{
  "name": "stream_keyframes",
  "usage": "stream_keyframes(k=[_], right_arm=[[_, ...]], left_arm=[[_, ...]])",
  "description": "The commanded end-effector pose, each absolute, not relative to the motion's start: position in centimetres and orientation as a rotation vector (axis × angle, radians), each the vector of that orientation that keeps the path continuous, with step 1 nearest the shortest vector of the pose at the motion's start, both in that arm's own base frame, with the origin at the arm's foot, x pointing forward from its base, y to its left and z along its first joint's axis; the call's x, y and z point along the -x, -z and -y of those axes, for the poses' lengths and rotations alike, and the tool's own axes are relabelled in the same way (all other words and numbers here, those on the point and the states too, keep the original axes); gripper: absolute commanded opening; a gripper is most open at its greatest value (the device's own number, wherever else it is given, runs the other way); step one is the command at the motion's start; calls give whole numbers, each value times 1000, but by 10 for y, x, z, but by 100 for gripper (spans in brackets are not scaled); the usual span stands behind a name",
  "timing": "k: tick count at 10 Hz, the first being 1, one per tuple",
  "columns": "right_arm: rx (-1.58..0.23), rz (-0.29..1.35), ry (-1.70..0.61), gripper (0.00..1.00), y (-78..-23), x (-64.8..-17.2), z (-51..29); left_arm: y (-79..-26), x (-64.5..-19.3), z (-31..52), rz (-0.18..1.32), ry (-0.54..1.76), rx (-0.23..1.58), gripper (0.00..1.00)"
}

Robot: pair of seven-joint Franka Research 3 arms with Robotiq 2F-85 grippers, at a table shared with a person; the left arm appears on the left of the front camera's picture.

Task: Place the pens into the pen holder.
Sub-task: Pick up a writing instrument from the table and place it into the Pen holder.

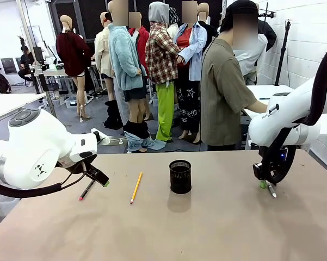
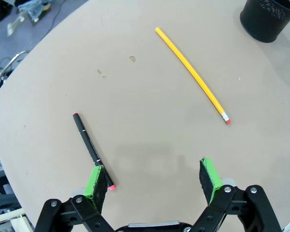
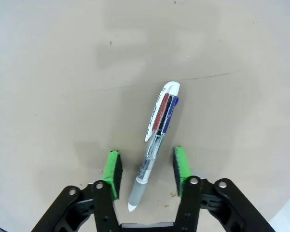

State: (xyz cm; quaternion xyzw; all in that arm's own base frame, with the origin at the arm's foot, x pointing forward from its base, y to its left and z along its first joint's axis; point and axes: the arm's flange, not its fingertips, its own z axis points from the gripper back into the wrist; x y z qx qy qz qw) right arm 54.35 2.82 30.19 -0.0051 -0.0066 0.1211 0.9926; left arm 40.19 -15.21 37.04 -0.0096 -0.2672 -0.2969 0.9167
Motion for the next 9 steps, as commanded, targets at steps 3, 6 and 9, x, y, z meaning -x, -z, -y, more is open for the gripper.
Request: stream_keyframes(k=[3, 6, 9], right_arm=[[36, -28, -286, 0, -299, -549, -32], [11, -8, -448, 0, -303, -547, -49], [-212, 217, -808, 0, -334, -524, -76]], left_arm=[[-371, -402, 151, 551, 608, 21, 100], [-371, -402, 151, 551, 608, 21, 100], [-371, -402, 151, 551, 608, 21, 100]])
